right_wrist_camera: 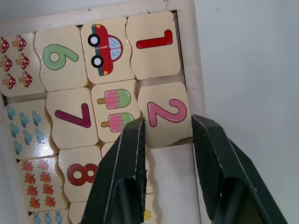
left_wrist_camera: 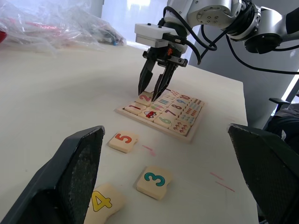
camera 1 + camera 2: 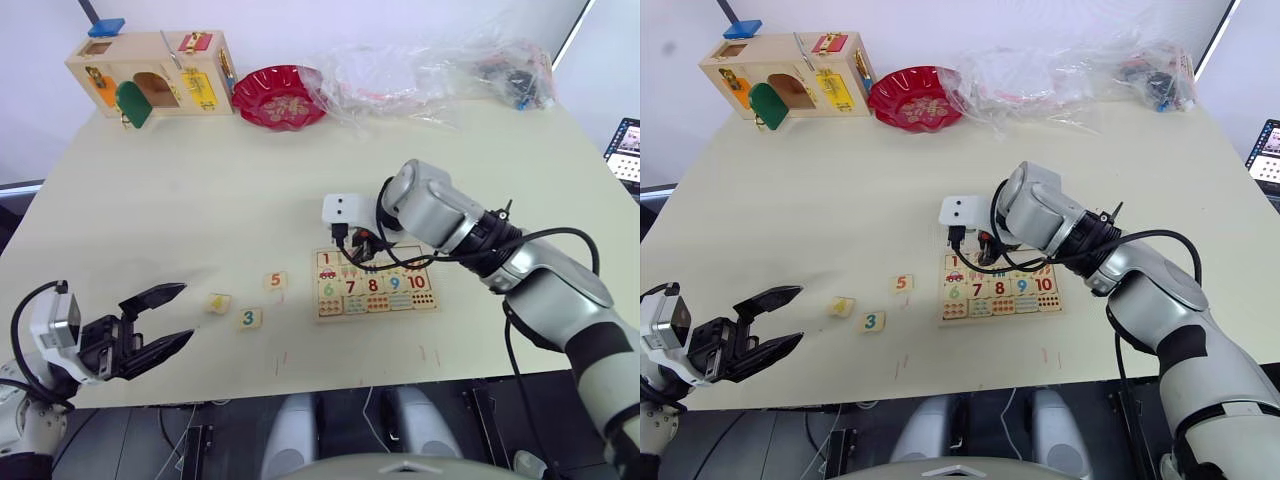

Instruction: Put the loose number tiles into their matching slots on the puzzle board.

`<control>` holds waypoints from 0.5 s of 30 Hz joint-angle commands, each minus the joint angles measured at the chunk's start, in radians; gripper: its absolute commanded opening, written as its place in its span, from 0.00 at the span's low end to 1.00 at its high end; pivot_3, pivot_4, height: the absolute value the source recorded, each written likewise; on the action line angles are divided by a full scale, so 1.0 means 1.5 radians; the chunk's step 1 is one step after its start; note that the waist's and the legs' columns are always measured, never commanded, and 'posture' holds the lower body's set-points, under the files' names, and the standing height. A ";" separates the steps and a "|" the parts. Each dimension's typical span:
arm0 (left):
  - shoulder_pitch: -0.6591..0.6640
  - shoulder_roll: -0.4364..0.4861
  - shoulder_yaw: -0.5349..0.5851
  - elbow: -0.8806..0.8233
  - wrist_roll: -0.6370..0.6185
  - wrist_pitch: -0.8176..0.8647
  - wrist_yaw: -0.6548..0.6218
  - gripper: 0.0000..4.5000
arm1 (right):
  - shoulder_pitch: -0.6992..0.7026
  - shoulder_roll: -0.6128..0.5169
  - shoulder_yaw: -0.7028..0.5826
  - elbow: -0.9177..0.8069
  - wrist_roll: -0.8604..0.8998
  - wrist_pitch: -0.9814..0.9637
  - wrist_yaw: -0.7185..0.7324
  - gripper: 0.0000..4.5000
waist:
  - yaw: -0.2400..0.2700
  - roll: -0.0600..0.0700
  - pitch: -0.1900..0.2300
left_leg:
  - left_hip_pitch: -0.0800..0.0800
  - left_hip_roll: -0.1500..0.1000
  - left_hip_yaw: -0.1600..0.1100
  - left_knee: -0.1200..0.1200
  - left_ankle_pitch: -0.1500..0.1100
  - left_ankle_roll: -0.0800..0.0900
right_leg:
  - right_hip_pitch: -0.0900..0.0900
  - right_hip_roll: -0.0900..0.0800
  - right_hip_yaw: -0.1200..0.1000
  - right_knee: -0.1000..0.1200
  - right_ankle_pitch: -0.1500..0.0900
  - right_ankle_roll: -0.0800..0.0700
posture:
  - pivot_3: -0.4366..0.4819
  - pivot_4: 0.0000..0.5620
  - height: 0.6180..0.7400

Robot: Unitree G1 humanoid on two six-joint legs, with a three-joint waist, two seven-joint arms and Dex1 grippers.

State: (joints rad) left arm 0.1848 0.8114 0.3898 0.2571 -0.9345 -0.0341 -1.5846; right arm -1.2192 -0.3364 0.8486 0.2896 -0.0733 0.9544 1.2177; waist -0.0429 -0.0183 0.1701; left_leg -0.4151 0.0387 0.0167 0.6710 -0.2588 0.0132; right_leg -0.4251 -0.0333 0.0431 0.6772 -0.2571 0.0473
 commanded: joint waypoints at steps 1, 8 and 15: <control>0.002 0.004 0.015 -0.011 -0.002 -0.001 -0.020 1.00 | -0.002 0.004 -0.017 -0.007 -0.005 -0.007 -0.002 0.19 | 0.000 0.000 0.000 | 0.000 0.000 0.000 0.000 0.000 0.000 | 0.000 0.000 0.000 0.000 0.000 0.000 | 0.48 0.27 1.00; 0.003 0.002 0.017 -0.013 -0.001 -0.001 -0.020 1.00 | 0.000 0.003 -0.013 -0.013 -0.003 -0.009 0.004 0.19 | 0.000 0.000 0.000 | 0.000 0.000 0.000 0.000 0.000 0.000 | 0.000 0.000 0.000 0.000 0.000 0.000 | 0.48 0.27 1.00; 0.004 0.000 0.017 -0.014 0.001 -0.001 -0.020 1.00 | 0.005 -0.003 -0.008 -0.026 -0.005 -0.008 0.012 0.19 | 0.000 0.000 0.000 | 0.000 0.000 0.000 0.000 0.000 0.000 | 0.000 0.000 0.000 0.000 0.000 0.000 | 0.48 0.27 1.00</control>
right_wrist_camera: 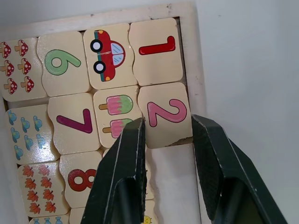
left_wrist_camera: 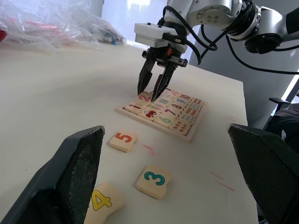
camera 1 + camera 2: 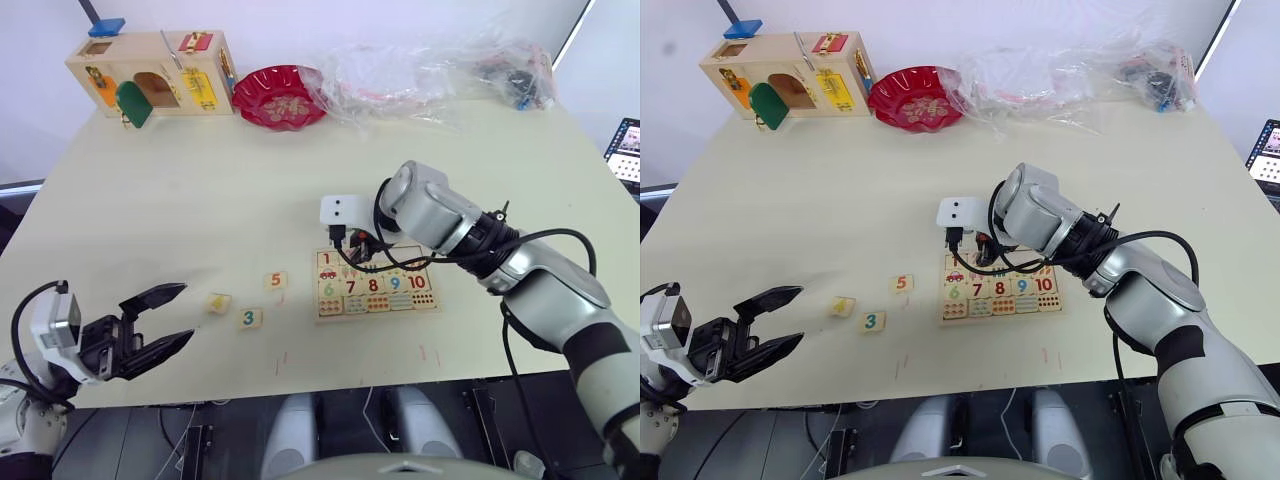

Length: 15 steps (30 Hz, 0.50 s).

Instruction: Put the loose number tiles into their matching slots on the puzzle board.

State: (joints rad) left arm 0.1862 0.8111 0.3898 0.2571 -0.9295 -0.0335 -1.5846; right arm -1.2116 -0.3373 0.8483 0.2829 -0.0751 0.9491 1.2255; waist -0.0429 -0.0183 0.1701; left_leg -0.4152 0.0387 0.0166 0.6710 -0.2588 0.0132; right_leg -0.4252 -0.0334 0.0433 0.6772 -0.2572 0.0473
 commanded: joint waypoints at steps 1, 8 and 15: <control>0.002 0.000 0.017 -0.014 -0.002 -0.001 -0.020 1.00 | 0.000 -0.002 -0.008 -0.021 -0.004 -0.005 0.007 0.19 | 0.000 0.000 0.000 | 0.000 0.000 0.000 0.000 0.000 0.000 | 0.000 0.000 0.000 0.000 0.000 0.000 | 0.48 0.27 1.00; -0.003 0.000 0.014 -0.012 0.000 0.000 -0.020 1.00 | 0.000 -0.003 -0.011 -0.012 -0.007 -0.010 0.005 0.19 | 0.000 0.000 0.000 | 0.000 0.000 0.000 0.000 0.000 0.000 | 0.000 0.000 0.000 0.000 0.000 0.000 | 0.48 0.27 1.00; -0.006 0.000 0.013 -0.011 0.001 0.001 -0.020 1.00 | 0.001 -0.003 -0.012 -0.011 -0.008 -0.011 0.006 0.19 | 0.000 0.000 0.000 | 0.000 0.000 0.000 0.000 0.000 0.000 | 0.000 0.000 0.000 0.000 0.000 0.000 | 0.48 0.27 1.00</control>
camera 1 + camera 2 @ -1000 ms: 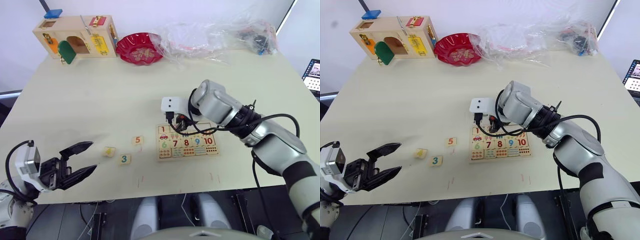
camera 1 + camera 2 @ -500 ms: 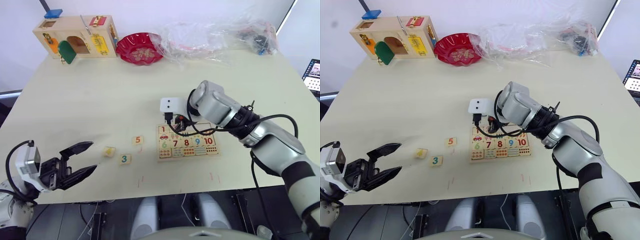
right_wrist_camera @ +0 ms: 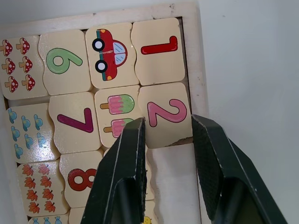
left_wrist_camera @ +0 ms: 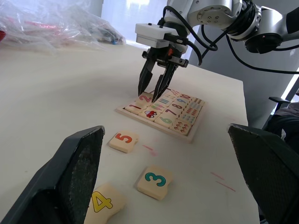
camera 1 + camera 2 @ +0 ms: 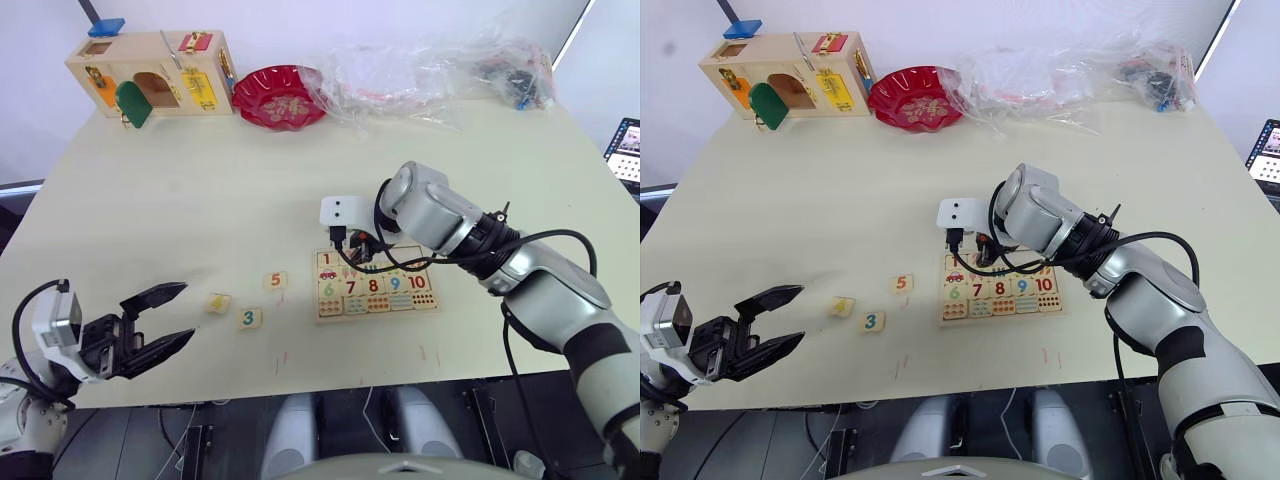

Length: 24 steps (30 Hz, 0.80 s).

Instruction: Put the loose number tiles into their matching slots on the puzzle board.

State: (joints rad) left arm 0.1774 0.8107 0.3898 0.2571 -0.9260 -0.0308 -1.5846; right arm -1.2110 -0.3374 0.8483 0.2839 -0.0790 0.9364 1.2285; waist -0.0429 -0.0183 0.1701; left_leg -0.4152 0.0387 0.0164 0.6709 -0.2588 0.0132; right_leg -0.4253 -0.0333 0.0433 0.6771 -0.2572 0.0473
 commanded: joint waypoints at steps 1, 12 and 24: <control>0.000 0.001 0.013 -0.011 -0.002 -0.001 -0.020 1.00 | 0.001 -0.002 -0.011 -0.012 -0.005 -0.002 0.004 0.19 | 0.000 0.000 0.000 | 0.000 0.000 0.000 0.000 0.000 0.000 | 0.000 0.000 0.000 0.000 0.000 0.000 | 0.48 0.27 1.00; 0.005 0.002 0.016 -0.012 -0.004 0.000 -0.020 1.00 | 0.001 -0.005 -0.007 -0.019 -0.012 -0.020 0.011 0.61 | 0.000 0.000 0.000 | 0.000 0.000 0.000 0.000 0.000 0.000 | 0.000 0.000 0.000 0.000 0.000 0.000 | 0.48 0.27 1.00; 0.011 -0.001 0.020 -0.021 -0.004 0.003 -0.020 1.00 | 0.038 -0.044 -0.121 -0.086 0.041 -0.076 0.011 1.00 | 0.001 0.000 0.000 | 0.000 0.000 0.000 0.000 0.000 0.000 | 0.000 0.000 0.000 0.000 0.000 0.000 | 0.48 0.27 1.00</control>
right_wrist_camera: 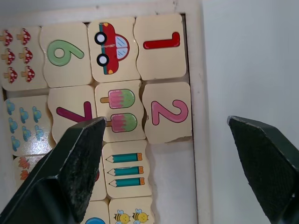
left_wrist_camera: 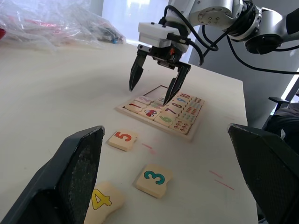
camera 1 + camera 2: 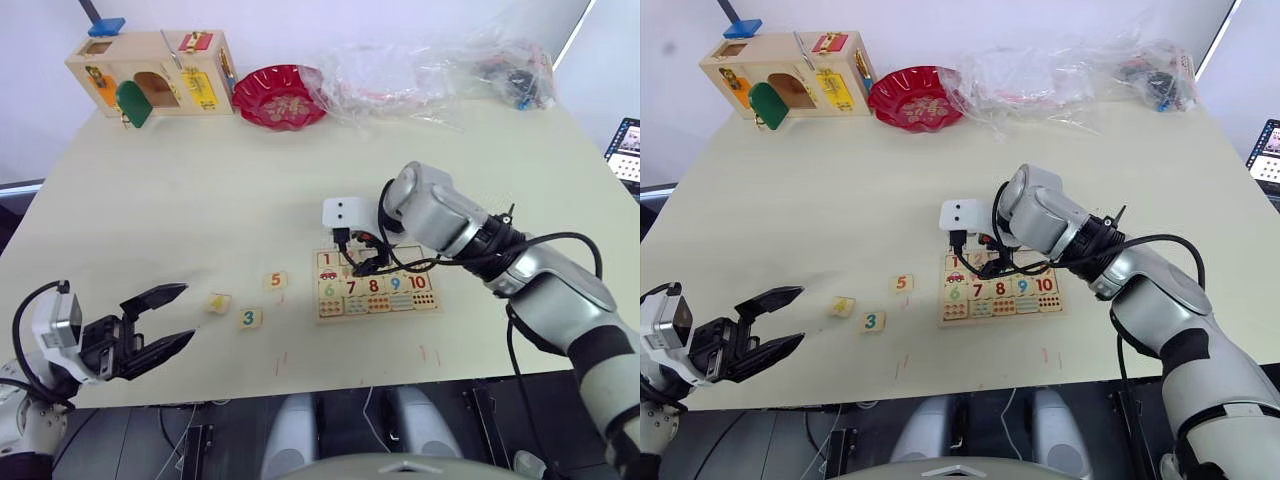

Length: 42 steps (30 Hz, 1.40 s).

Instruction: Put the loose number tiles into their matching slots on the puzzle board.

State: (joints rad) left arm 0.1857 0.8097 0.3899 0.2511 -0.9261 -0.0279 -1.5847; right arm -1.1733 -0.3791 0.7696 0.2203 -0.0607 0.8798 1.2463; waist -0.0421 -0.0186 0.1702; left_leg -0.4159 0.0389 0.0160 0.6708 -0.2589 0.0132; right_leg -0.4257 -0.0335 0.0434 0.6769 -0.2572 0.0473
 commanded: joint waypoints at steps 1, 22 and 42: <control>0.006 0.000 0.021 -0.018 -0.004 0.001 -0.020 1.00 | 0.026 -0.020 -0.090 -0.054 0.040 -0.053 -0.003 1.00 | 0.000 0.000 0.000 | 0.000 0.000 0.000 0.000 0.000 0.000 | 0.000 0.000 0.000 0.000 0.000 0.000 | 0.48 0.27 1.00; -0.012 0.004 0.018 -0.009 0.000 0.009 -0.020 1.00 | 0.097 0.011 -0.171 0.083 0.043 -0.191 -0.056 0.03 | -0.001 0.000 0.000 | 0.000 0.000 0.001 0.000 0.000 0.000 | 0.000 0.000 0.000 0.000 0.000 0.000 | 0.48 0.27 1.00; 0.025 0.015 0.040 0.023 0.004 -0.014 -0.020 1.00 | 0.101 0.025 -0.163 0.120 0.008 -0.225 -0.042 0.03 | -0.001 0.000 0.000 | 0.000 0.000 0.001 0.000 0.000 0.000 | 0.000 0.000 0.000 0.000 0.000 0.000 | 0.48 0.27 1.00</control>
State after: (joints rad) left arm 0.2128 0.8134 0.4218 0.2823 -0.9233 -0.0343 -1.5848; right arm -1.0217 -0.3451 0.5337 0.4137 -0.0456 0.5601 1.1794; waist -0.0436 -0.0189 0.1703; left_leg -0.4156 0.0390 0.0175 0.6703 -0.2588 0.0132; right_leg -0.4261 -0.0332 0.0441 0.6771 -0.2572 0.0472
